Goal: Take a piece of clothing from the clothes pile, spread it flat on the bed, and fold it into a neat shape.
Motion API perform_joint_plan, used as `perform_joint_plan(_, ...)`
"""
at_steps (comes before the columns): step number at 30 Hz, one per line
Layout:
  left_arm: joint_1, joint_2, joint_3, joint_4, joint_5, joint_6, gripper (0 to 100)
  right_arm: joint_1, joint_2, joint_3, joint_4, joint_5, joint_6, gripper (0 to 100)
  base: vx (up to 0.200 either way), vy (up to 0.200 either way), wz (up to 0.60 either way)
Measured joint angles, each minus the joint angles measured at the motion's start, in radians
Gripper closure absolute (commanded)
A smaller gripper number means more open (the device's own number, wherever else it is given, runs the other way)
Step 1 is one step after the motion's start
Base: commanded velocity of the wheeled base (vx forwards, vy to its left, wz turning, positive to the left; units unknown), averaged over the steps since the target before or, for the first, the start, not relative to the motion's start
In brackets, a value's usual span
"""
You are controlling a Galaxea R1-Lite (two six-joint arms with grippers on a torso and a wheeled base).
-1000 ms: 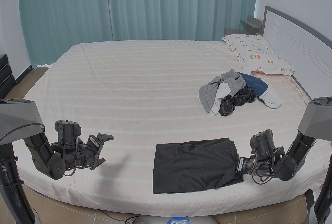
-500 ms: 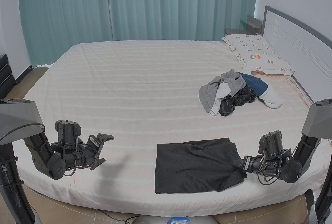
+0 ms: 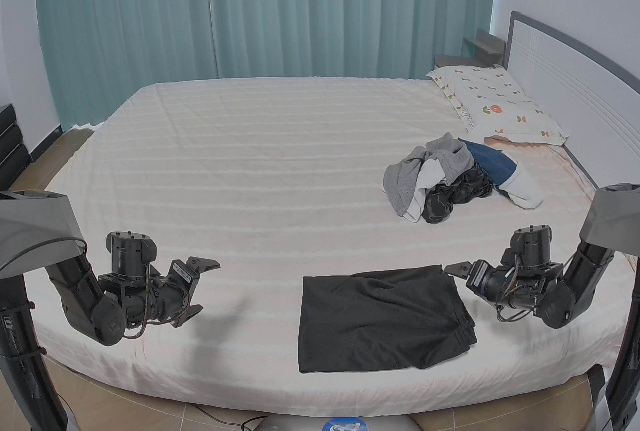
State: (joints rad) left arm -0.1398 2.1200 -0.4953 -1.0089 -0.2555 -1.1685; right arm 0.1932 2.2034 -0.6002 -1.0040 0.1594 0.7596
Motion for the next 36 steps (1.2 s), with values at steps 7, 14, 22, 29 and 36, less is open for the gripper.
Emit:
perform_joint_plan(7,0.000,0.000,0.001,0.000,0.001,-0.001,0,-0.029,0.100,-0.120,0.001,0.090,0.044,0,0.000,0.000,0.00)
perform_joint_plan(14,-0.001,0.000,0.000,0.000,0.001,-0.001,0,-0.037,0.137,-0.150,-0.003,0.085,0.040,0,0.000,0.000,0.00)
perform_joint_plan(22,-0.001,0.000,-0.002,0.000,0.001,-0.001,0,-0.033,0.169,-0.159,-0.040,0.083,0.025,100,0.000,0.000,0.00)
perform_joint_plan(29,-0.001,0.000,-0.002,0.000,0.001,-0.001,0,-0.039,0.181,-0.161,-0.046,0.083,0.033,100,0.000,0.000,0.00)
perform_joint_plan(36,-0.001,0.000,-0.003,0.000,0.001,-0.001,0,-0.047,0.183,-0.173,-0.060,0.077,0.047,100,0.000,0.000,0.00)
